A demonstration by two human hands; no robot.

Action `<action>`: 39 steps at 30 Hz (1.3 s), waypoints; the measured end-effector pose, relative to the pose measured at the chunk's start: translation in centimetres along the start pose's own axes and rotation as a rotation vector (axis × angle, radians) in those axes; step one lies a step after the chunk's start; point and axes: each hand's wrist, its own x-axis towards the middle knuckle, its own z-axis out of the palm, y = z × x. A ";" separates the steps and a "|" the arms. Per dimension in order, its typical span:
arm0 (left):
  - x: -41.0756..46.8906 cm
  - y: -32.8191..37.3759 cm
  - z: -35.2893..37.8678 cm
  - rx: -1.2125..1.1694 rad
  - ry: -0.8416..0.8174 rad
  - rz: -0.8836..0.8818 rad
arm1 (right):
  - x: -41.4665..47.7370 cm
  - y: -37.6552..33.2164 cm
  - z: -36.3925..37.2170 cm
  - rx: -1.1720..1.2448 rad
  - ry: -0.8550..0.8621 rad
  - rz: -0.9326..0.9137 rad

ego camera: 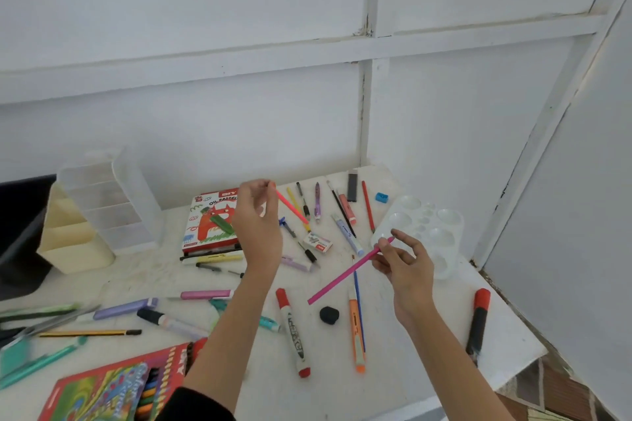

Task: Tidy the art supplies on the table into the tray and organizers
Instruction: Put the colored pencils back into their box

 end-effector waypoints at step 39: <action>-11.3 -9.9 -32.7 0.895 -0.445 0.355 | -21.9 12.1 8.4 -0.208 0.145 -0.073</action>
